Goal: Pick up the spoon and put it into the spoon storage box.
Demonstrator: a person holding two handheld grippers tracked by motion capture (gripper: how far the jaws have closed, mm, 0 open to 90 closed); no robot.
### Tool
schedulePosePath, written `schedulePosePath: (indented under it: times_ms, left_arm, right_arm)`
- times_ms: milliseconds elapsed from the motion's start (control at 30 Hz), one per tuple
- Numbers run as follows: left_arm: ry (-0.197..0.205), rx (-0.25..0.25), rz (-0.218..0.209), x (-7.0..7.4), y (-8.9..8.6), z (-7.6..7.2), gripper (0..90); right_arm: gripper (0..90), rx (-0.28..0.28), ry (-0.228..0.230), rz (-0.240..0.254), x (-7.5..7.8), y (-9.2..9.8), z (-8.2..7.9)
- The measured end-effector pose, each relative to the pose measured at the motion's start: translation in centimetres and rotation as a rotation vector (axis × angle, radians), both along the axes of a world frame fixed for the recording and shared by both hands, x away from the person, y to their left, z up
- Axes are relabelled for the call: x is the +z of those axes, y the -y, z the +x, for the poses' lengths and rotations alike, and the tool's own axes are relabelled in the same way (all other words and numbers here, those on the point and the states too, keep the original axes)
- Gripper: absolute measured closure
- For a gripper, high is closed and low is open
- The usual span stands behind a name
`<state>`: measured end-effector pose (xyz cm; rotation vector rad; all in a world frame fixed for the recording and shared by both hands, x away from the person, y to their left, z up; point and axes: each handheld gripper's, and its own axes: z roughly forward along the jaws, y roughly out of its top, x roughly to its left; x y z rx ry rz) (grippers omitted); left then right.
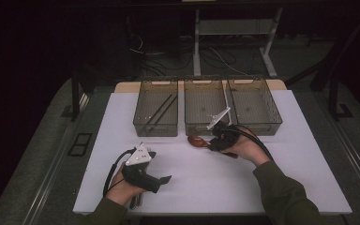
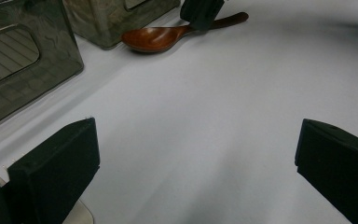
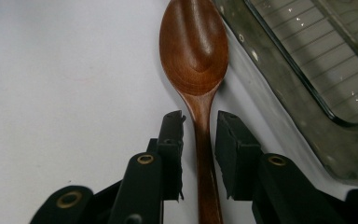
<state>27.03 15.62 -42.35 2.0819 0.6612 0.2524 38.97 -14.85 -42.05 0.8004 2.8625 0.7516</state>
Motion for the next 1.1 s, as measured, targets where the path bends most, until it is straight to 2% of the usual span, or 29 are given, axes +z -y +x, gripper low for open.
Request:
schedulePosePath:
  times_ms: [200, 300, 500, 767, 800, 967, 1100]
  left_arm:
    - [0.0, 0.003, -0.004, 0.0, -0.1, 0.0, 0.0]
    - [0.001, 0.004, -0.005, 0.1, -0.1, 0.0, 0.0]
    - [0.002, 0.001, -0.003, 0.1, -0.1, 0.0, 0.0]
    - [0.002, 0.003, -0.004, 0.1, -0.1, 0.0, 0.0]
    - [0.002, 0.003, -0.004, 0.1, -0.1, 0.0, 0.0]
    - [0.001, 0.002, -0.002, 0.1, -0.2, 0.0, 0.0]
    - [0.002, 0.004, -0.005, 0.1, -0.2, 0.0, 0.0]
  right_arm:
    - [75.4, 0.033, -0.004, -0.089, -0.3, -1.0, 0.5]
    - [76.4, 0.047, -0.013, -0.115, -0.4, -1.3, 0.7]
    - [81.7, 0.063, -0.002, -0.157, -0.3, -1.7, 0.7]
    - [82.2, 0.067, 0.017, -0.16, -0.2, -1.7, 0.3]
    - [82.2, 0.064, 0.001, -0.145, -0.2, -1.7, 0.2]
    - [82.3, 0.066, 0.004, -0.109, 0.3, -1.1, 0.0]
    - [82.3, 0.06, 0.004, -0.052, 1.0, -0.4, -0.4]
